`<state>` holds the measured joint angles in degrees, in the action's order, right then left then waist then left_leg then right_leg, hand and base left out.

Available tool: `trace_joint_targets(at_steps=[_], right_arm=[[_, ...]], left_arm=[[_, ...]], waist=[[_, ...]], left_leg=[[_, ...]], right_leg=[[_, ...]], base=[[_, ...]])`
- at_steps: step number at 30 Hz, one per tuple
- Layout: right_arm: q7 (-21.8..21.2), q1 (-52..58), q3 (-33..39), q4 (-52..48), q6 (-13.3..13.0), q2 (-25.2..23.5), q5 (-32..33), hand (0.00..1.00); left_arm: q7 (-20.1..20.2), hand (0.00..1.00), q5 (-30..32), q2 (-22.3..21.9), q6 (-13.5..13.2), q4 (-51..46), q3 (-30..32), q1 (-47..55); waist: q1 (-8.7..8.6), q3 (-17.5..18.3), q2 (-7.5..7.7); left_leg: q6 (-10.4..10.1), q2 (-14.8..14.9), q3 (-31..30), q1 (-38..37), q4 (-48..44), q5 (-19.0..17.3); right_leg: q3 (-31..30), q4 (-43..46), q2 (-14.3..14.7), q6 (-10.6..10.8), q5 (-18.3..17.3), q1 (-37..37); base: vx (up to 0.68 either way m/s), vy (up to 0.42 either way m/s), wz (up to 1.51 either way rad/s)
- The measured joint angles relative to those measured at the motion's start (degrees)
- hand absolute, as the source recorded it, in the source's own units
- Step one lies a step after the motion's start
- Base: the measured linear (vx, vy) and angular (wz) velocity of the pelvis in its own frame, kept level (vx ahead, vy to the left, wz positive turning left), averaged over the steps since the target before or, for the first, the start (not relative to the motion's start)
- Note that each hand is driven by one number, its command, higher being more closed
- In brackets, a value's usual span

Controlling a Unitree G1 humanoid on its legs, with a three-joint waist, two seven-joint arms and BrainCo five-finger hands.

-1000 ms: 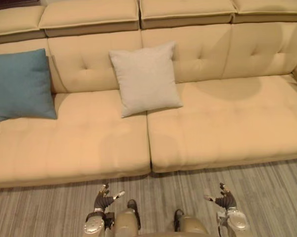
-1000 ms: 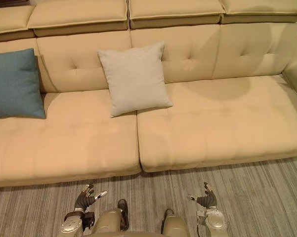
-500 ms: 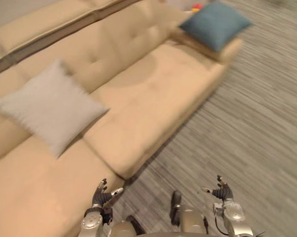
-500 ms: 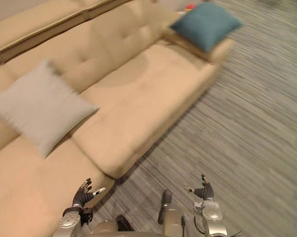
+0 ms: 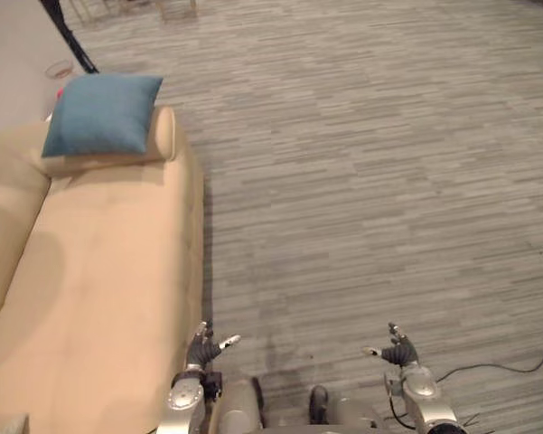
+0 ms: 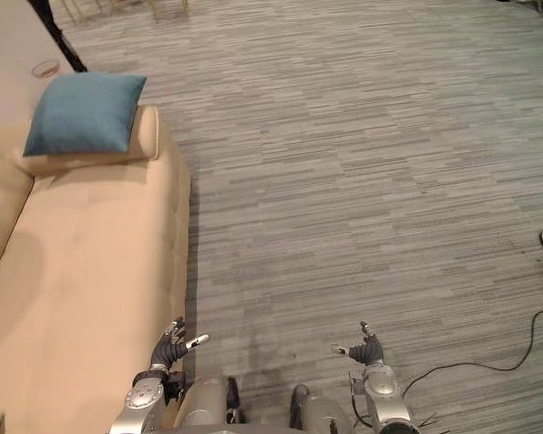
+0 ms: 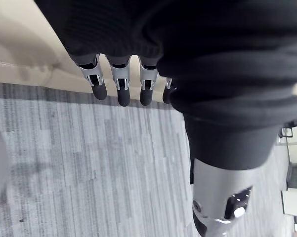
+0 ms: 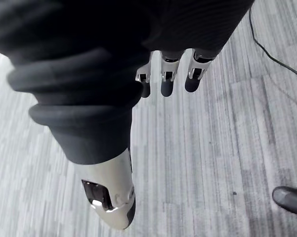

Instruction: Pick up cushions and gather them together orderly.

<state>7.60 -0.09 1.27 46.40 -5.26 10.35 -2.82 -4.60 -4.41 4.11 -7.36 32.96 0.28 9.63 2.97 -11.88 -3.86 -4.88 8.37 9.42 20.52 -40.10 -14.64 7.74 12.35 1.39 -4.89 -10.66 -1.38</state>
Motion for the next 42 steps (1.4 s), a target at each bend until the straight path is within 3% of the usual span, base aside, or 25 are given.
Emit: trace_joint_targets(at_steps=[2,4,5,6,8,9,10,12,15,18,20,21,22,23,24,25,27,30,32,33,35,38,40,41,42], right_arm=[[0.09,0.02,0.16,0.01,-0.03,0.17,0.05,0.0],[0.11,-0.06,-0.26,-0.05,-0.05,-0.32,0.04,0.0],[0.08,0.07,-0.57,0.01,-0.1,-1.02,-0.02,0.0],[0.05,0.1,-0.48,0.25,-0.08,-1.21,-0.07,0.0],[-0.06,-0.84,1.17,1.78,-0.01,-1.8,-0.5,0.0],[-0.04,-0.68,1.31,1.8,0.11,-1.89,-0.89,0.0],[-0.06,-0.05,1.31,1.9,0.18,-1.95,-1.8,0.0],[-0.15,-0.04,1.18,1.94,0.1,-1.94,-2.17,0.0],[-0.23,-1.92,1.17,2.13,0.1,-1.62,-2.22,0.0],[-0.14,-1.15,1.35,2.45,0.88,-0.88,-2.29,0.0],[-0.12,0.34,1.44,2.43,1.42,-0.85,-2.27,0.0],[-0.14,0.69,1.78,2.44,1.48,-0.31,-2.26,0.0],[-0.17,0.7,1.62,2.31,1.44,0.03,-2.24,0.0],[-0.15,-0.13,0.99,1.74,1.42,0.43,-1.98,0.0],[-0.13,-0.5,0.54,1.46,1.28,0.46,-1.82,0.0],[-0.04,-0.75,0.73,0.96,1.05,0.08,-1.67,0.0],[-0.03,-0.11,1.0,-0.21,0.65,-0.48,-1.11,0.0],[0.07,-0.21,2.48,-1.02,-0.23,0.57,0.02,0.0],[0.48,0.46,4.99,-0.2,-0.24,0.9,0.04,0.0],[0.88,0.54,5.11,0.65,-0.07,1.26,0.04,0.0],[1.06,0.46,4.43,1.46,0.15,-0.46,0.0,0.0],[1.04,-0.3,4.48,1.64,0.16,-0.57,-0.1,0.0],[0.97,-0.64,4.39,1.71,0.12,-1.12,-0.41,0.0],[0.91,-0.35,4.32,1.83,0.13,-1.21,-0.97,0.0],[0.92,0.41,3.95,2.17,0.14,-1.21,-1.95,0.0]], left_arm=[[-0.67,0.0,-0.26,-0.54,-0.01,-0.42,0.36,0.62],[-0.79,0.0,-0.61,-0.35,0.0,-0.45,0.43,0.72],[-0.77,0.0,-0.61,-0.15,0.01,-0.52,0.51,1.22],[-0.78,0.0,-0.61,-0.31,0.05,-0.48,0.49,1.19],[-0.58,0.0,-0.6,-0.7,0.37,0.3,-0.6,1.13],[-0.6,0.0,-0.59,-0.58,0.54,0.35,-0.79,1.32],[-0.74,0.0,-0.6,-0.41,0.59,0.28,-0.8,1.35],[-0.98,0.0,-0.75,-0.25,0.47,-0.41,-0.74,0.38],[-0.96,0.0,-1.3,0.71,0.33,0.0,-0.71,-1.57],[-1.79,0.0,-1.47,0.67,0.35,1.49,-0.7,-2.49],[-1.99,0.0,-1.4,1.56,0.35,3.07,-0.74,-1.93],[-2.0,0.0,-1.29,0.89,0.48,4.07,-0.95,-2.09],[-1.97,0.0,-1.12,0.07,0.45,3.99,-0.95,-1.98],[-1.83,0.0,-1.1,-1.11,0.47,4.34,-0.65,-1.81],[-1.7,0.0,-1.07,-1.31,0.48,4.66,-0.69,-1.6],[-1.56,0.0,-0.95,-1.38,0.68,5.11,-0.69,-2.01],[-1.55,0.0,-0.94,-1.18,0.49,4.53,-0.69,-2.28],[-1.48,0.0,-0.94,-1.04,0.36,3.51,-0.69,-2.16],[-1.45,0.0,-0.95,-1.36,0.37,3.5,-0.68,-1.93],[-1.48,0.0,-0.94,-1.22,0.42,3.74,-0.56,-1.67],[-1.61,0.0,-0.67,-0.87,0.55,3.62,0.5,-1.8],[-1.61,0.0,0.33,-1.68,0.66,3.72,0.54,-1.03],[-1.71,0.0,0.44,-1.42,0.86,3.71,0.47,1.12],[-1.8,0.0,0.43,-1.13,0.87,3.67,0.53,1.7],[-2.02,0.0,0.31,-0.53,0.84,3.57,0.97,2.07]], waist=[[1.46,0.52,-0.9],[2.7,1.38,-0.08],[2.53,2.23,2.86],[2.54,2.29,3.83],[1.24,1.81,4.86],[0.96,1.78,4.89],[0.62,1.67,4.65],[0.61,1.87,3.54],[-0.79,0.84,2.07],[-1.88,0.08,1.36],[-2.42,0.8,2.53],[-2.76,1.12,1.24],[-2.32,1.58,-0.05],[-1.66,1.07,-1.43],[-1.13,0.96,-1.63],[-0.51,0.27,-1.2],[-0.42,-0.41,0.17],[0.64,-0.34,0.91],[1.12,-0.15,-1.01],[1.54,-0.41,-1.09],[2.23,0.45,1.23],[2.7,0.34,1.96],[2.34,0.49,3.24],[2.2,0.52,3.36],[1.3,0.61,3.22]], left_leg=[[-2.88,-2.55,2.77,0.9,18.54,4.52],[4.45,-4.02,3.29,0.49,18.85,10.74],[8.31,-6.76,3.46,0.47,16.97,8.67],[9.02,-7.59,3.67,0.22,16.1,7.34],[10.73,-10.0,2.85,-5.0,13.48,2.45],[10.93,-10.65,2.31,-6.67,13.5,1.73],[11.11,-11.45,1.35,-12.05,14.96,0.41],[11.12,-11.58,-0.9,-18.43,20.2,0.1],[10.59,-10.96,-3.94,-23.22,25.26,-0.1],[5.83,-9.28,-7.07,-28.81,26.1,-2.79],[1.98,-8.64,-9.0,-30.74,22.42,-5.88],[1.14,-6.77,-9.43,-29.39,15.89,-6.21],[-1.37,-4.59,-8.76,-25.33,6.82,-4.47],[-1.45,-0.21,-5.86,-17.58,-9.2,6.08],[-0.97,2.28,-4.28,-15.05,-14.76,7.09],[1.97,5.48,-0.74,-11.5,-21.8,4.67],[3.17,5.3,2.12,-8.68,-20.86,2.64],[3.52,1.75,4.8,-2.1,-4.15,1.52],[-0.7,-1.9,4.03,-1.85,21.49,8.15],[2.89,-2.26,4.02,-2.67,22.73,13.98],[7.29,-5.27,4.06,-2.41,20.0,9.75],[9.56,-6.11,3.92,-2.49,14.01,3.33],[10.65,-9.01,3.89,-9.37,14.8,-0.65],[11.06,-9.72,3.14,-11.67,15.39,-1.39],[11.8,-10.66,0.89,-16.26,17.03,-1.83]], right_leg=[[-0.79,-1.71,-0.41,2.21,-2.07,3.02],[-1.77,0.17,-1.65,4.02,-5.76,4.0],[-1.57,5.53,-4.26,7.19,-9.2,3.53],[-1.59,10.58,-5.65,8.91,-10.18,1.84],[-3.35,39.3,-9.84,19.45,-4.68,-7.22],[-3.01,43.75,-10.81,19.0,-4.84,-8.21],[-1.16,50.66,-13.41,14.75,-5.77,-10.55],[4.34,46.85,-15.54,10.28,-7.94,-15.4],[6.16,29.01,-14.26,9.97,-7.19,-20.96],[1.08,0.92,-10.04,10.87,6.51,-20.49],[-1.85,3.35,-9.76,8.62,14.99,-21.36],[-0.46,9.35,-9.29,8.17,13.38,-22.12],[0.8,11.11,-8.68,7.07,10.78,-21.59],[2.22,10.77,-6.56,5.77,7.96,-18.26],[2.41,9.55,-5.84,5.24,7.53,-16.24],[3.05,5.81,-4.93,4.63,7.13,-10.4],[4.18,0.41,-5.83,4.62,7.1,-3.32],[5.38,-5.88,-7.51,6.56,5.75,3.32],[7.25,-8.44,-7.55,9.06,3.94,7.54],[7.47,-8.81,-7.39,9.98,2.95,8.69],[7.79,-7.66,-9.86,10.6,1.77,10.01],[5.75,5.92,-12.99,14.69,-0.93,6.63],[0.21,33.6,-17.81,16.74,3.25,-3.03],[-0.28,40.55,-18.43,15.75,2.69,-5.42],[0.76,48.15,-18.38,11.84,0.13,-9.07]], base=[[0.51,0.245,-0.36],[0.65,0.255,-0.13],[0.64,0.228,0.11],[0.67,0.196,0.29],[0.72,0.206,0.39],[0.65,0.14,0.52],[0.63,0.093,0.33],[0.65,0.063,0.24],[0.51,-0.013,0.49],[0.59,-0.13,0.72],[0.77,-0.303,0.95],[0.52,-0.218,0.66],[0.74,-0.291,0.48],[0.61,-0.233,0.13],[0.71,-0.276,-0.02],[0.47,-0.171,0.0],[0.54,-0.143,0.27],[0.47,-0.012,0.2],[0.44,0.142,0.25],[0.46,0.168,0.28],[0.53,0.171,0.37],[0.42,0.18,0.18],[0.54,0.253,0.09],[0.62,0.182,0.48],[0.42,0.068,0.59]])
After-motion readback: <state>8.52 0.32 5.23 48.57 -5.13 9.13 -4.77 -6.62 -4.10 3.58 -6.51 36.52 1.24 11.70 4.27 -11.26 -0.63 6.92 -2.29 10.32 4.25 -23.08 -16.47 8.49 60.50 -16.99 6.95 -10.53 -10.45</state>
